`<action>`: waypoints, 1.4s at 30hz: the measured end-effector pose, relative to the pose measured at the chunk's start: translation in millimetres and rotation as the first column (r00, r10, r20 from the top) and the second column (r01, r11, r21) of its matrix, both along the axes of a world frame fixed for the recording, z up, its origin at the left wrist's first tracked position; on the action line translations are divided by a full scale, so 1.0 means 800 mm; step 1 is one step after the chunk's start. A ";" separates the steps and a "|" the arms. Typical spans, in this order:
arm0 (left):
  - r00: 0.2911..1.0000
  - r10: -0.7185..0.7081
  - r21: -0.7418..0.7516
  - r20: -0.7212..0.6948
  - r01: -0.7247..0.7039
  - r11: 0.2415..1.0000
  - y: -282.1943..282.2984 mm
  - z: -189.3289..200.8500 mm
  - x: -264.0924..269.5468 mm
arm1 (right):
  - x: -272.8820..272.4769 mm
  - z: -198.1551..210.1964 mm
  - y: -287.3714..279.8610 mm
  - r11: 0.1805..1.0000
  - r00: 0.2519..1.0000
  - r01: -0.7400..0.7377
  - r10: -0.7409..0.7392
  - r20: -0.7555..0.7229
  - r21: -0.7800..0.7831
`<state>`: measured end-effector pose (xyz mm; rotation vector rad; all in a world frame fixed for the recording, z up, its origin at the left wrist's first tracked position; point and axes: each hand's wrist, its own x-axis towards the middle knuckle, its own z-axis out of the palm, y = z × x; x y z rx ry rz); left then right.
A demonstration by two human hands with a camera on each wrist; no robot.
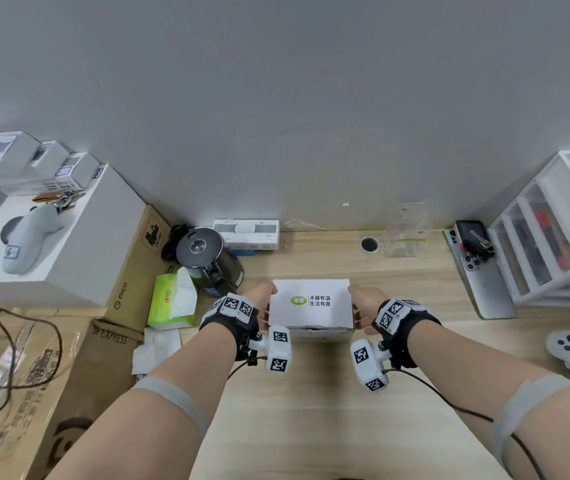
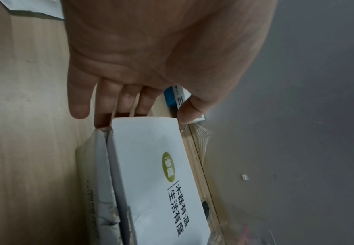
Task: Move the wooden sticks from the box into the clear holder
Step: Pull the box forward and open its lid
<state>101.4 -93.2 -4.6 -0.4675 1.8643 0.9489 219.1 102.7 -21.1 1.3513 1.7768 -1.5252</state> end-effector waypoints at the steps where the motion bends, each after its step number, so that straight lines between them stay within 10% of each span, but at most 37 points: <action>1: 1.000 0.008 0.003 0.000 -0.008 1.000 -0.003 0.003 0.002 | 0.001 -0.002 -0.001 1.000 1.000 0.002 -0.002 -0.007 0.022; 11: 0.996 0.092 0.116 -0.016 -0.090 0.989 -0.004 0.024 0.003 | -0.002 0.003 -0.004 0.997 0.998 0.035 -0.031 -0.061 0.065; 24: 0.903 0.401 0.397 -0.157 -0.314 0.862 0.022 0.040 -0.036 | -0.038 0.052 0.031 0.901 0.834 0.278 -0.398 -0.382 -0.332; 28: 0.944 0.208 0.181 -0.255 -0.165 0.970 0.029 0.022 -0.039 | -0.053 0.026 0.039 0.996 0.927 0.079 -0.063 -0.370 0.029; 33: 0.904 -0.254 -0.213 -0.344 0.188 0.959 0.035 -0.013 -0.027 | -0.043 -0.011 0.036 0.854 0.918 -0.324 0.388 -0.084 0.407; 42: 0.706 -0.568 -0.579 -0.422 0.273 0.768 0.055 -0.048 0.002 | -0.039 -0.054 -0.012 0.678 0.886 -0.430 0.445 0.133 0.597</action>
